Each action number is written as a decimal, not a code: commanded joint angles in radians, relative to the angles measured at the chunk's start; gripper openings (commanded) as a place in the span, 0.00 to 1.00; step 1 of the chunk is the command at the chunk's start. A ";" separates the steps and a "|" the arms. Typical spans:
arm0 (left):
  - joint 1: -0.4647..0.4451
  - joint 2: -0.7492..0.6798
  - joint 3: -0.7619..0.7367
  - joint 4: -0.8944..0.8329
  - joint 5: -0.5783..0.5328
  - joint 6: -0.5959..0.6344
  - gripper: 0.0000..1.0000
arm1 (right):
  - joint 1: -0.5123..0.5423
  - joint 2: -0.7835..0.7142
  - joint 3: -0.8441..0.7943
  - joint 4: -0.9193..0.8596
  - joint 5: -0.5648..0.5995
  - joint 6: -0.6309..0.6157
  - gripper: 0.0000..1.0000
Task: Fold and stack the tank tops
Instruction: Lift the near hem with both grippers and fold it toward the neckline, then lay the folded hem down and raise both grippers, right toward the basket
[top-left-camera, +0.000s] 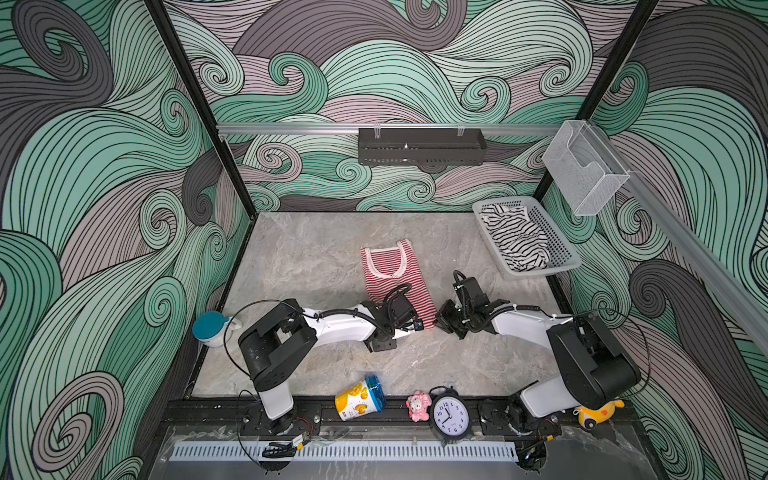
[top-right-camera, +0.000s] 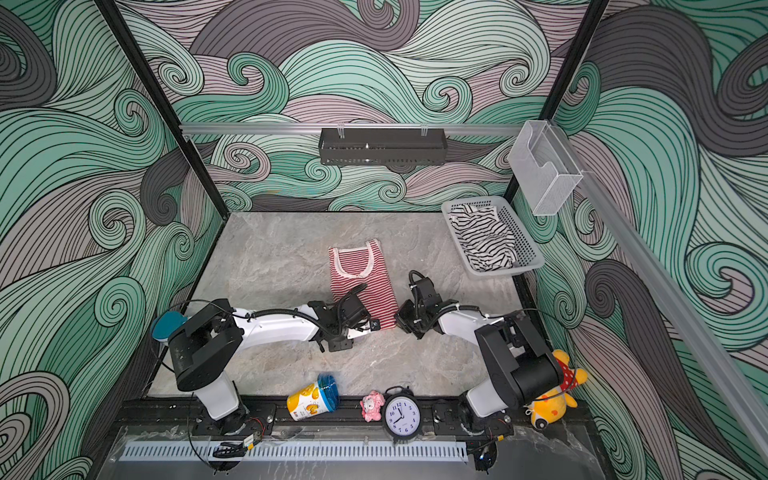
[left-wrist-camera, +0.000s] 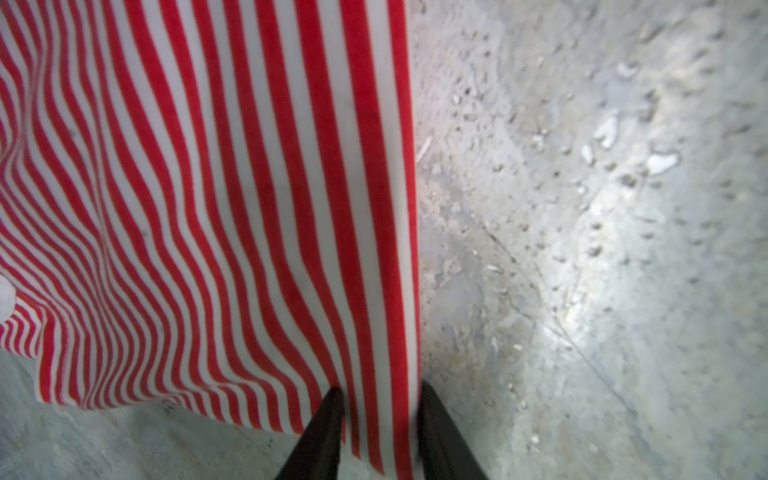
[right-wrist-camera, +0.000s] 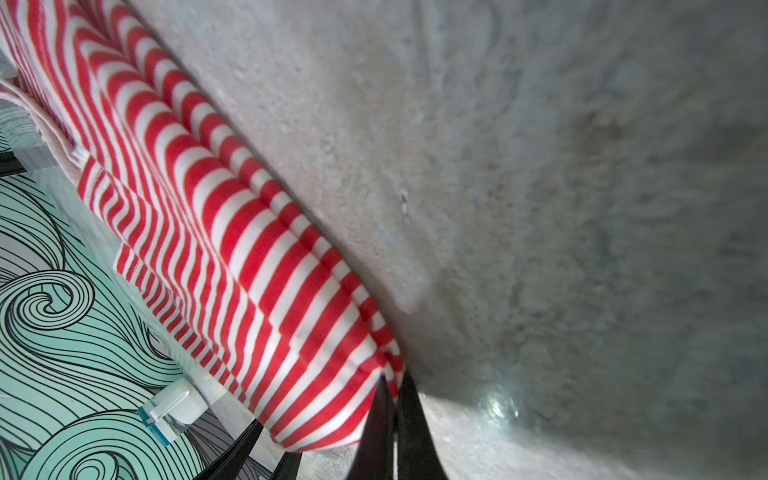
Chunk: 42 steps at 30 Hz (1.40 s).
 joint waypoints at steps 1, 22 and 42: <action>-0.001 -0.013 -0.007 -0.087 0.009 0.002 0.37 | -0.012 -0.002 0.030 -0.029 0.002 -0.015 0.00; 0.005 0.065 0.032 -0.084 0.001 0.004 0.08 | -0.016 0.017 0.045 -0.017 -0.012 -0.022 0.00; 0.000 0.076 0.400 -0.476 0.505 -0.018 0.00 | -0.216 -0.165 0.106 -0.308 -0.139 -0.292 0.00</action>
